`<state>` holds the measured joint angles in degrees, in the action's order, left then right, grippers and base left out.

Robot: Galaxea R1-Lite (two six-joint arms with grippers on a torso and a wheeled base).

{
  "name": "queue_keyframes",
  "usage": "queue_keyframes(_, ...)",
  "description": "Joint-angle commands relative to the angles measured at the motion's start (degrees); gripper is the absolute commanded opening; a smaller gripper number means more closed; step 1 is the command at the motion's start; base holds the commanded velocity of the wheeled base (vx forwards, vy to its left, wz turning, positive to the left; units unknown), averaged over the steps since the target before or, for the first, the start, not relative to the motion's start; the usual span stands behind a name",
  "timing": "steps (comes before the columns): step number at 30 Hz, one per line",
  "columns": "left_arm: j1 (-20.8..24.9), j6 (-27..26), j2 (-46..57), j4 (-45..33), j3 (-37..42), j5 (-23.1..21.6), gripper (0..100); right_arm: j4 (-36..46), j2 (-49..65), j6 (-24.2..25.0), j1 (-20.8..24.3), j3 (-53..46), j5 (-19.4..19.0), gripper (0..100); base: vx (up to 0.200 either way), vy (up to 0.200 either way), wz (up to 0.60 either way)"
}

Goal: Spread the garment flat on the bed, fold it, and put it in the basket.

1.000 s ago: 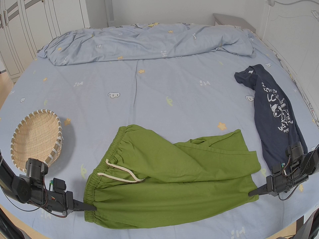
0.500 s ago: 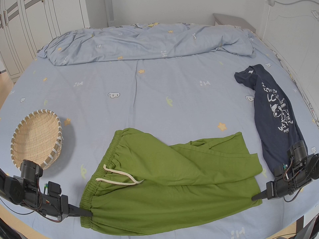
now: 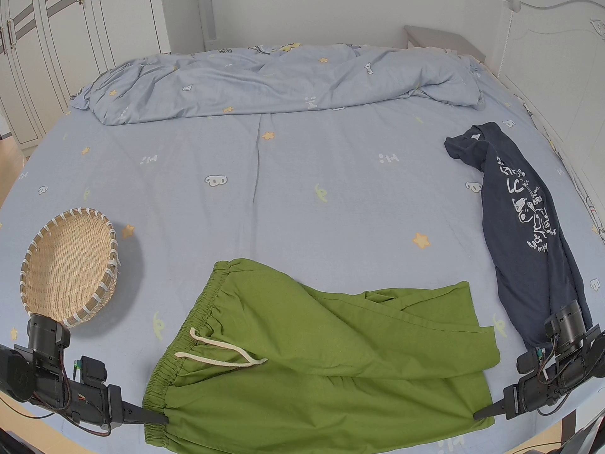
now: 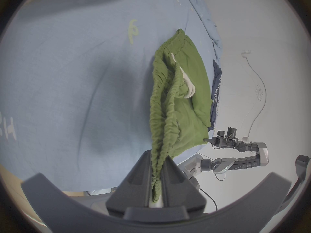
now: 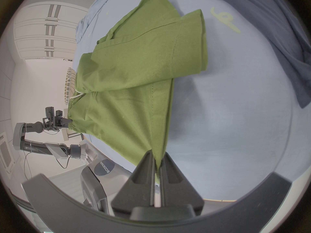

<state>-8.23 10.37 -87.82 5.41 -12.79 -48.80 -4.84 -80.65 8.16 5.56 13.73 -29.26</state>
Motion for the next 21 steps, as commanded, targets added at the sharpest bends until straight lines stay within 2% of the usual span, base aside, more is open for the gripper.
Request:
queue_keyframes(1, -0.2, -0.4, -1.4, 0.0, 0.5, 0.6, 0, -0.5, -0.5, 0.0, -0.4, -1.2, -0.1, 0, 0.000, 0.000, 0.00)
queue_keyframes(6, 0.3, -3.6, -4.6, 1.4, 2.9, 6.2, 0, -0.9, -1.1, 0.1, -0.5, -1.2, -0.1, 0, 0.000, 0.000, 0.00)
queue_keyframes(19, 1.0, -4.0, -6.2, 2.5, 2.9, 6.6, 0, -2.5, -3.0, 0.5, -1.5, -1.2, -0.1, 0, 0.000, 0.000, 0.00)
queue_keyframes(20, 1.4, -4.0, -6.4, 2.5, 2.9, 6.6, 100, -2.6, -3.0, 0.8, -1.5, -1.2, -0.1, 100, 0.000, 0.000, 0.00)
queue_keyframes(21, 1.5, -4.0, -6.5, 2.6, 2.8, 6.6, 100, -2.8, -2.9, 1.1, -1.5, -1.2, -0.1, 100, 0.000, 0.000, 0.00)
